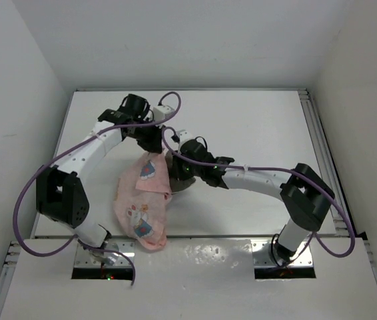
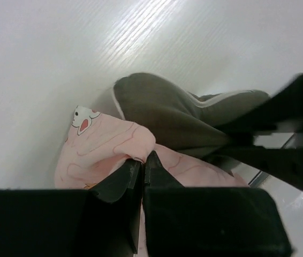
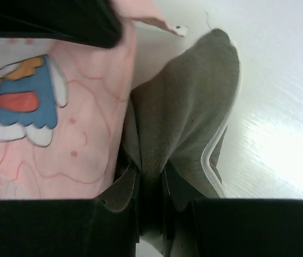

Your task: Put the pillow into the pillowcase

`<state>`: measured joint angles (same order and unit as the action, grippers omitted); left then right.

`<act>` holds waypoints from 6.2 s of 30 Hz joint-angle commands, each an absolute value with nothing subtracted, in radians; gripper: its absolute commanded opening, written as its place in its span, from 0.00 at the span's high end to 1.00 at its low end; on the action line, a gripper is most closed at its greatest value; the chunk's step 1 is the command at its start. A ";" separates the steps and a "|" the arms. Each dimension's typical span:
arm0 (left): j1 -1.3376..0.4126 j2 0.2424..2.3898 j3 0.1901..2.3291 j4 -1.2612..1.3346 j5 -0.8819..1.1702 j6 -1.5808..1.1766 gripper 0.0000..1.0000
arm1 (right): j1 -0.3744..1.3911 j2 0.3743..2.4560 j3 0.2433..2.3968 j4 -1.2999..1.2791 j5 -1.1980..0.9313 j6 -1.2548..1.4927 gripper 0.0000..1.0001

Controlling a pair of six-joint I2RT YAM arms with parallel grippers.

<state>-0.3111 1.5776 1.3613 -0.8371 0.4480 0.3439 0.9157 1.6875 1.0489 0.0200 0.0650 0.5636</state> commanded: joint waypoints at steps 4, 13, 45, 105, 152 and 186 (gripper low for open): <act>-0.429 1.707 1.607 -0.792 0.465 0.351 1.00 | 0.877 1.527 0.895 0.202 0.113 0.760 1.00; -0.641 2.026 2.188 -0.998 0.508 0.373 1.00 | 0.862 1.175 0.554 0.292 0.262 0.810 0.52; -0.936 2.048 1.898 -1.088 0.310 0.433 0.39 | 0.491 0.889 0.255 0.095 0.095 0.939 0.27; -0.719 1.853 1.362 -0.774 -0.033 0.494 0.60 | 0.699 0.943 0.321 0.015 0.181 0.919 1.00; -0.716 1.606 1.575 -0.678 0.284 0.437 0.13 | 0.761 1.244 0.604 0.201 0.032 0.946 1.00; -0.842 1.627 1.241 -0.496 0.235 0.437 0.28 | 0.673 1.140 0.542 0.235 0.043 1.038 1.00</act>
